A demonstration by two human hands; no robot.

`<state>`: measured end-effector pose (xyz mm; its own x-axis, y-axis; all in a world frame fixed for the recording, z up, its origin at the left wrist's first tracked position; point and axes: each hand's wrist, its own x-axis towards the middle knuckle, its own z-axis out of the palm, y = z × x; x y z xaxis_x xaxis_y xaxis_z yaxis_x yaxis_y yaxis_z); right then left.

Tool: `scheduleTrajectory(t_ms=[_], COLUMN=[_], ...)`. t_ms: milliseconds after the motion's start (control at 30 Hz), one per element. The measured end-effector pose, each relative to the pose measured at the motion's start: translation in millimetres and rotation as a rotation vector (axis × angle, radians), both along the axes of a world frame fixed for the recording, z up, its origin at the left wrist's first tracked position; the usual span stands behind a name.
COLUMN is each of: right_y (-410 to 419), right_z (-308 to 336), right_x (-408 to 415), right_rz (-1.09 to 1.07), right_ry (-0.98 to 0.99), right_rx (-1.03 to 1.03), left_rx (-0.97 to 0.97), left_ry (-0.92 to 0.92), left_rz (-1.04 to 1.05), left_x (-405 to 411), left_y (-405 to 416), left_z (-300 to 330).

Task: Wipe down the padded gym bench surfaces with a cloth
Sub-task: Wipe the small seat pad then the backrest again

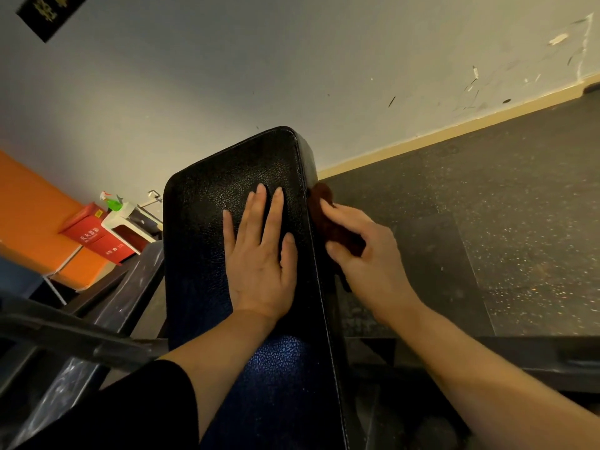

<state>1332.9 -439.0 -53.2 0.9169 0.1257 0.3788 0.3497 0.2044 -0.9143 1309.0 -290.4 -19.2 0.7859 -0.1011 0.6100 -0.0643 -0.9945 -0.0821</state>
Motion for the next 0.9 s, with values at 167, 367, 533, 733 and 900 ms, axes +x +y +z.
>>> scheduleTrajectory(t_ms=[167,367,533,733,900], right_y=[13,-8,-18,0,-22], right_z=[35,-11,7,41,-23], right_x=[43,-34,-5,18,-67], right_rz=[-0.07,0.051,0.004,0.106,0.1], right_ry=[0.094,0.106,0.102,0.148,0.195], right_rx=[0.034,-0.007,-0.101,0.079,-0.029], left_rx=[0.009,-0.005,0.002,0.013,0.009], left_ry=[0.006,-0.016,-0.006,0.002,0.001], left_rz=[0.003,0.0,0.007,0.008,0.009], left_x=[0,1,0,-1,-2], left_y=[-1,1,1,1,0], left_z=[0,0,1,1,2])
